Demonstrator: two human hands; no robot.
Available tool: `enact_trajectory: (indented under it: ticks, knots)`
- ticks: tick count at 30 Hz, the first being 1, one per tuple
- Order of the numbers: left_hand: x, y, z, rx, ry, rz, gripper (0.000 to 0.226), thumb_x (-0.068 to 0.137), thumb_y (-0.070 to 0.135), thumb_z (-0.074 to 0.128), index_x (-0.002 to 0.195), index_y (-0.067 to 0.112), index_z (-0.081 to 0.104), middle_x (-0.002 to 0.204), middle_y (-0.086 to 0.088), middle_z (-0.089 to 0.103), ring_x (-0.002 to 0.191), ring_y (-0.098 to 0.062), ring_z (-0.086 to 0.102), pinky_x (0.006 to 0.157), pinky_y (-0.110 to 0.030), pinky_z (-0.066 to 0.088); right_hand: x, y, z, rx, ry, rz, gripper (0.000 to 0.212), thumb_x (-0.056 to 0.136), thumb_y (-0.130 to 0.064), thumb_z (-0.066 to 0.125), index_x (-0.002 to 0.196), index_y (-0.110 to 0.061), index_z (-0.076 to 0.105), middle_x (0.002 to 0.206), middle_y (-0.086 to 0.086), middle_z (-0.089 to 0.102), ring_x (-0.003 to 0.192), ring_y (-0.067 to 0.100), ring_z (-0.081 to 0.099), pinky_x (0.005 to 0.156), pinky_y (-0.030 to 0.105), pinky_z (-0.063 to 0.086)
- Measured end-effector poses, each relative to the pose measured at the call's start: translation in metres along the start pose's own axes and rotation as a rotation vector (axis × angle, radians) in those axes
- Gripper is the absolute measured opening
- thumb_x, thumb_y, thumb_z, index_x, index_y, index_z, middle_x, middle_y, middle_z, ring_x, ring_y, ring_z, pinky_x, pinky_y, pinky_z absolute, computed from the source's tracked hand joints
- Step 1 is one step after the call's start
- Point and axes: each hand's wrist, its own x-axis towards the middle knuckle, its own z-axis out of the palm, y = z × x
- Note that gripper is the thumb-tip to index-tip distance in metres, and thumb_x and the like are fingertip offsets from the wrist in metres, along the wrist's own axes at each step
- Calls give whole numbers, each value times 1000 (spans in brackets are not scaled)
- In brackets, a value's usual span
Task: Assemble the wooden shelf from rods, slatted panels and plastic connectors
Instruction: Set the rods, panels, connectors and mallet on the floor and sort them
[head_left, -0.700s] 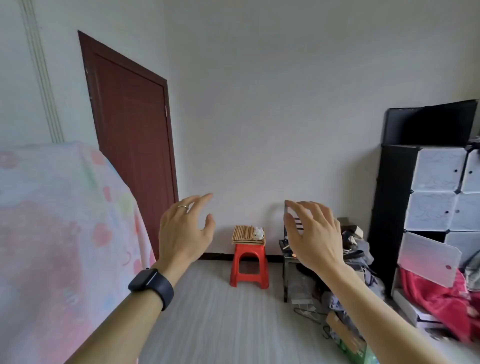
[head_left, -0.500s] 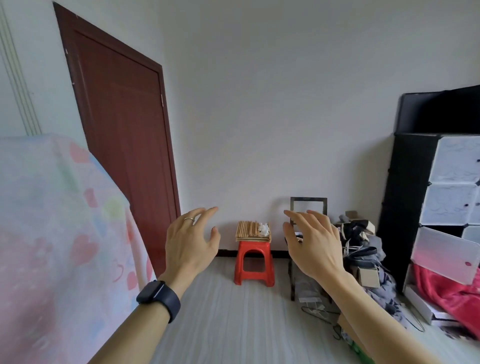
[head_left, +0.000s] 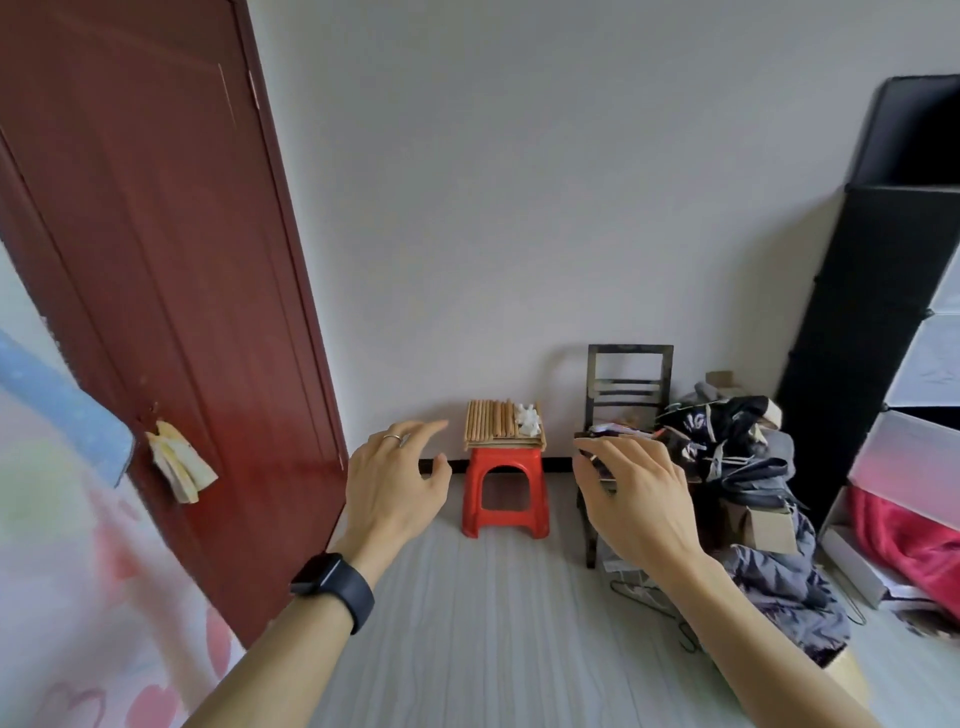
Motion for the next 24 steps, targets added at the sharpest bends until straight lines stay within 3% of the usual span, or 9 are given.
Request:
enact_trajectory:
  ticks: [10, 17, 24]
  knots:
    - [191, -58, 130, 54, -98, -22, 41, 96, 33, 57, 136, 33, 60, 136, 8, 61, 123, -19, 57, 103, -38, 44, 189, 62, 137, -54, -134, -24, 35, 101, -45, 45, 127, -37, 67, 127, -16, 66, 129, 19, 45, 105, 39, 37]
    - [296, -115, 212, 82, -172, -86, 40, 94, 31, 58, 133, 36, 62, 133, 6, 63, 117, -23, 60, 96, -39, 49, 297, 102, 240, -72, -265, 17, 36, 101, -47, 46, 132, -40, 64, 134, -18, 62, 134, 16, 41, 109, 39, 34]
    - [435, -173, 319, 70, -226, -83, 41, 95, 33, 56, 137, 33, 60, 137, 4, 61, 122, -25, 57, 99, -42, 47, 416, 145, 363, -120, -344, 66, 37, 101, -48, 44, 132, -41, 62, 136, -17, 61, 135, 17, 39, 107, 39, 33]
